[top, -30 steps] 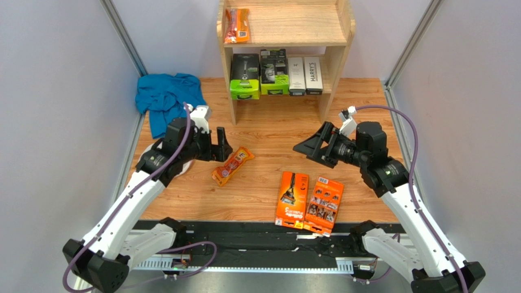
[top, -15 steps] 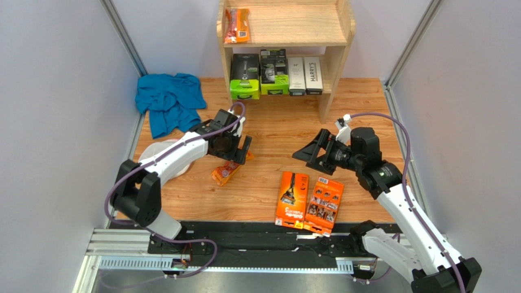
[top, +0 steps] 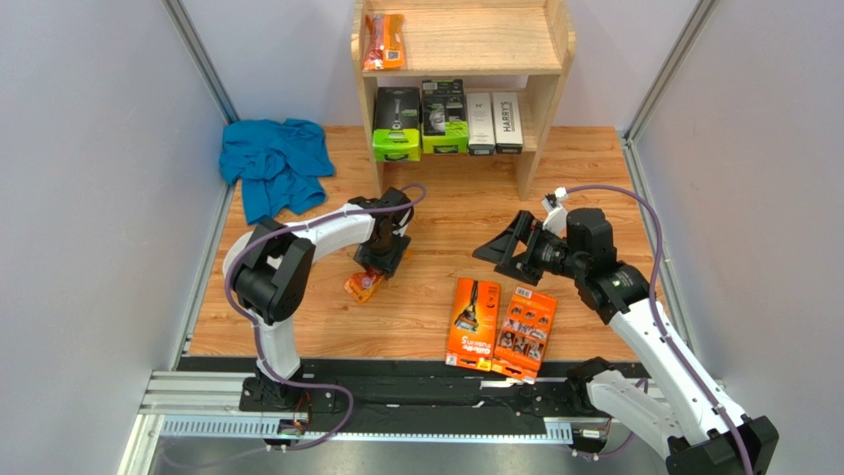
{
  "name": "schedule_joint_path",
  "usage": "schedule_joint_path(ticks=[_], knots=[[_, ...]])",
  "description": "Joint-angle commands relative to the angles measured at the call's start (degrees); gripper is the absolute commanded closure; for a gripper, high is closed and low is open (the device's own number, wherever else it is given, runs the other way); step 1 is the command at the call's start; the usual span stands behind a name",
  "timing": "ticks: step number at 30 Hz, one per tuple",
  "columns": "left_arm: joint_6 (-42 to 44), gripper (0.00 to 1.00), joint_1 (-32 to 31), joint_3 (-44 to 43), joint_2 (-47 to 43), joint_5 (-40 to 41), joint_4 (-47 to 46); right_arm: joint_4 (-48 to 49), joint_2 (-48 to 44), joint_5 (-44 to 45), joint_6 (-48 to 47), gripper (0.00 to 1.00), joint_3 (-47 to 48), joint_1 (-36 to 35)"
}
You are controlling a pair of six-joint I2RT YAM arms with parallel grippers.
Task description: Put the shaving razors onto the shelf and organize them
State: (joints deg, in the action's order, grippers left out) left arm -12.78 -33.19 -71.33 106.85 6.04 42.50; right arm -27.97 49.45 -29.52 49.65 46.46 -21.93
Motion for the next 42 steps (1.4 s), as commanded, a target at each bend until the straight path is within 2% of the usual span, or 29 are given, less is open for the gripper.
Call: schedule_joint_path(ticks=[1,3,4,5,10,14,18,26,31,36,37,39,40,42], knots=[[0.21,0.60,0.05,-1.97,-0.06,-0.15,1.09,2.30,-1.46,-0.54,0.27,0.09,-0.93,0.05],[-0.06,0.77,0.05,-1.80,-0.67,-0.94,1.18,2.21,-1.64,-0.28,0.27,0.09,-1.37,-0.21],[-0.40,0.94,0.05,-1.53,-1.11,-1.38,1.09,2.21,-1.73,-0.02,0.27,0.09,-1.54,-0.74],[-0.58,0.99,0.05,-1.18,-1.81,-2.43,1.18,2.30,-1.73,0.25,0.10,0.09,-1.89,-1.09],[-1.99,1.00,-0.12,2.58,-11.91,-10.33,-0.13,5.02,-0.59,2.09,1.59,0.09,-4.26,-4.07],[-3.92,1.00,-0.12,6.20,-20.96,-24.54,-4.87,11.51,0.91,3.85,3.52,0.09,-6.20,-7.33],[-7.51,1.00,-0.21,9.62,-28.43,-34.85,-8.57,16.88,2.84,5.70,4.93,0.10,-6.29,-9.97],[-13.85,1.00,-0.65,16.13,-34.95,-41.80,-15.16,29.09,11.96,7.98,6.34,0.10,-2.08,-15.85],[-16.23,1.00,-0.82,16.84,-36.80,-43.04,-17.27,29.63,19.27,9.83,6.25,0.11,2.23,-19.37],[-16.40,1.00,-0.82,16.75,-37.94,-43.22,-16.66,32.45,23.32,9.65,7.74,0.25,3.28,-19.90],[-16.40,1.00,-0.82,16.92,-38.12,-43.40,-16.57,32.10,24.45,9.74,7.74,0.36,3.55,-19.90],[-16.58,1.00,-0.82,16.93,-38.73,-43.48,-16.40,30.52,25.34,10.18,7.83,0.45,4.69,-19.90],[-16.67,1.00,-0.82,16.93,-39.08,-43.48,-16.48,29.99,25.95,10.44,8.01,0.54,4.87,-19.99],[-16.75,1.00,-0.82,16.93,-39.69,-43.66,-16.31,29.20,26.05,11.41,8.36,0.61,4.87,-19.99]])
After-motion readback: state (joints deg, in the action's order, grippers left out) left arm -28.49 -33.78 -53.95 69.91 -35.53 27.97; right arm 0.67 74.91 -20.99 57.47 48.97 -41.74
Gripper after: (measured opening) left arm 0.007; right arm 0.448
